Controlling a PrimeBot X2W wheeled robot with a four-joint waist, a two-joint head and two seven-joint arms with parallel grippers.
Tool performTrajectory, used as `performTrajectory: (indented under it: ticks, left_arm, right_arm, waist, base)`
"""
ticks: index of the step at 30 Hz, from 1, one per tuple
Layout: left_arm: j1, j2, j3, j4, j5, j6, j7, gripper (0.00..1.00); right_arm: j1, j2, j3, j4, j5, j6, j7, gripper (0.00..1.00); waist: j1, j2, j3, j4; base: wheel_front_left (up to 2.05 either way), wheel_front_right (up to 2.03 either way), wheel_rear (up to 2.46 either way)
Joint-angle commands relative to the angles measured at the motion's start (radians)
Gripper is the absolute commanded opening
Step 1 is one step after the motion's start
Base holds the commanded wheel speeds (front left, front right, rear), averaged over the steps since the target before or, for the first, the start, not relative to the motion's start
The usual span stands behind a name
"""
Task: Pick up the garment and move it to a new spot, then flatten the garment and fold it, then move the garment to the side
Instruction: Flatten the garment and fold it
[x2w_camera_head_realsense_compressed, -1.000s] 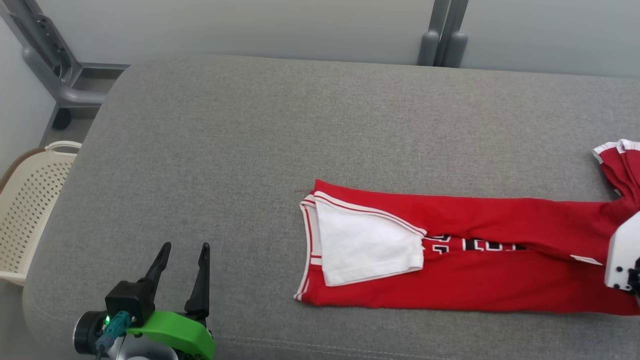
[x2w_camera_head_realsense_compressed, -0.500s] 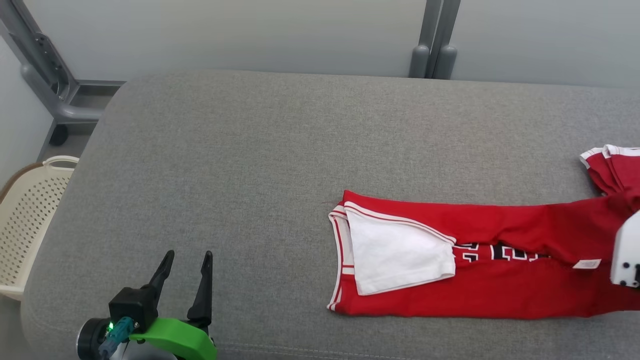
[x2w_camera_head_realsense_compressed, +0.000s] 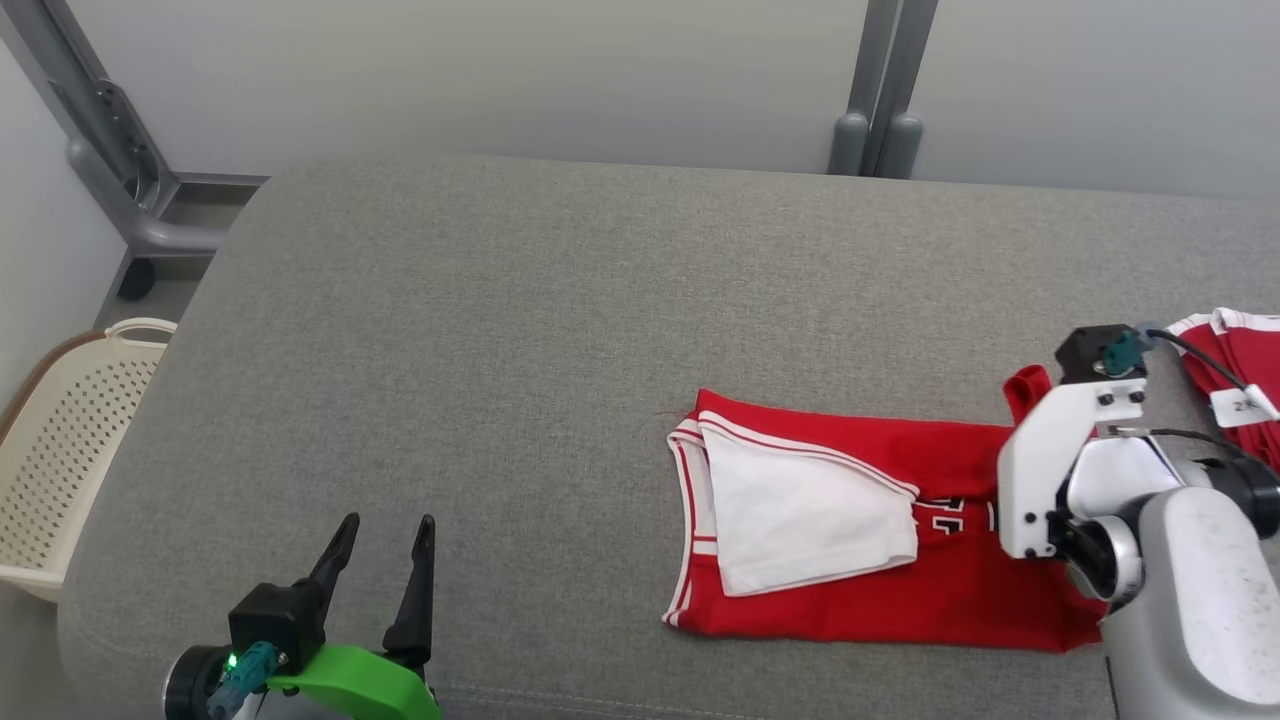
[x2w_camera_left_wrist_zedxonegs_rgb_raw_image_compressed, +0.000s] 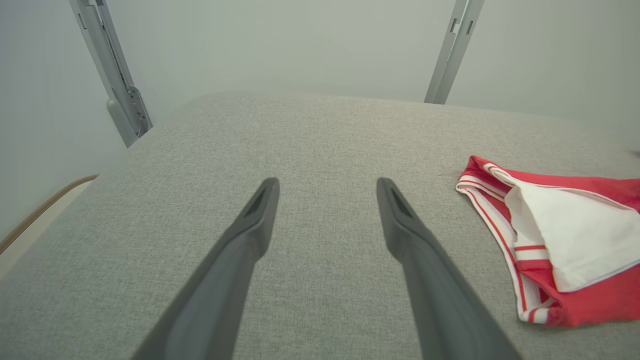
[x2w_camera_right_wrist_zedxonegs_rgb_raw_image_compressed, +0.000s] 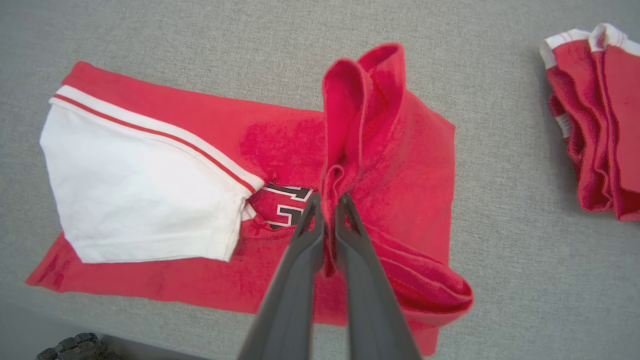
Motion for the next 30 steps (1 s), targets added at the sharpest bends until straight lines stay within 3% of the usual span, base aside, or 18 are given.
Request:
performTrajectory:
  ticks: [1,16,30]
  left_arm:
    - [0.002,0.004,0.000,0.000,-0.004,-0.003,-0.001,1.00]
    - [-0.025,-0.014,-0.022,0.020,-0.006,-0.012,-0.006,1.00]
    - [-0.055,-0.028,-0.041,0.040,-0.004,-0.022,-0.011,1.00]
  right_arm:
    - [-0.011,0.000,0.003,0.005,0.003,-0.002,-0.008,0.00]
    - [-0.212,0.033,0.268,0.338,0.205,-0.001,-0.181,0.00]
    - [-0.333,0.033,0.397,0.557,0.309,-0.001,-0.299,0.00]
  waist:
    - [0.0000,-0.0001,0.000,0.004]
    - [0.0000,-0.0001,0.017,0.088]
    - [0.0000,-0.0001,0.039,0.141]
  base:
    - [0.00,0.00,0.00]
    - [0.00,0.00,0.00]
    - [0.00,0.00,0.00]
